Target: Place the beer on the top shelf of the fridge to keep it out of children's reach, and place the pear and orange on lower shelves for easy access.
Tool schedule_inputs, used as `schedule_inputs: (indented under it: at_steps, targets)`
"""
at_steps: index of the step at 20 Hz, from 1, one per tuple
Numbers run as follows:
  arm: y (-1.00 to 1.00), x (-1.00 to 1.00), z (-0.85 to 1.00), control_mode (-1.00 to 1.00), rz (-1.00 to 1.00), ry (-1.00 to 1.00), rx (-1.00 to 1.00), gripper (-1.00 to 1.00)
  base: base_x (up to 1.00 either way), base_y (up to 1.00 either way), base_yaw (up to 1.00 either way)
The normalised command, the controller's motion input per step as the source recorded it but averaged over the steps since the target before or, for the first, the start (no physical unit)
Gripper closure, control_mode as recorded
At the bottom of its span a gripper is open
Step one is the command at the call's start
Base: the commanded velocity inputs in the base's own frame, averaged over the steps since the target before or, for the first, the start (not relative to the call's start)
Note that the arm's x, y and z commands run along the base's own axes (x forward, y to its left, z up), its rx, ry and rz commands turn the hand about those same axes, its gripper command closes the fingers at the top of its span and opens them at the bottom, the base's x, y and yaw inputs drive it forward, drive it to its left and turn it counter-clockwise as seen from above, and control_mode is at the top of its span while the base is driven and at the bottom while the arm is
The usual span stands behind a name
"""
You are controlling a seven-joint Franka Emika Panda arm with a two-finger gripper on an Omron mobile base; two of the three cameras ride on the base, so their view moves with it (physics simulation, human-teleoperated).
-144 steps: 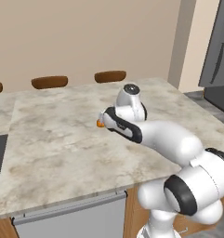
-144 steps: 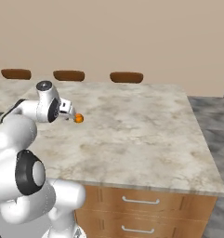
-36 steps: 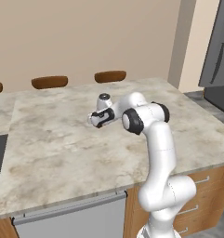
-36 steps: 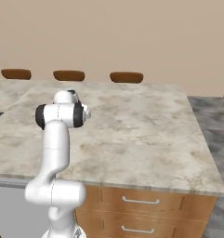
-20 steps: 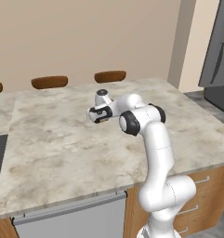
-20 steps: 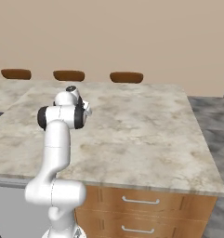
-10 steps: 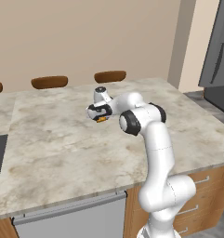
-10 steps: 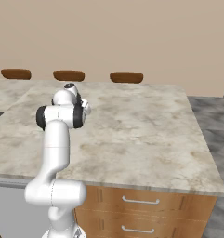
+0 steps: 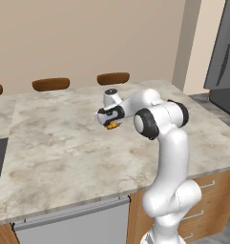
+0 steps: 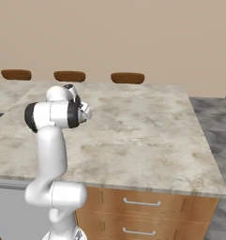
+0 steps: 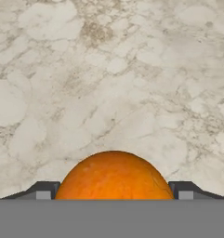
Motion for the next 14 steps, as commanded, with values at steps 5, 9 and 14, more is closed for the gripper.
schedule_inputs:
  at_steps: [5,9,14]
  targets:
    - [-0.64,-1.0,0.84,-1.0,0.0,-0.22,0.06,1.0,0.0,0.0,0.0]
    - [-0.51,-1.0,0.98,-1.0,0.0,-0.21,0.05,1.0,0.0,0.0,0.0]
    - [-0.45,-1.0,0.99,-1.0,0.0,-0.04,0.04,1.0,0.0,0.0,0.0]
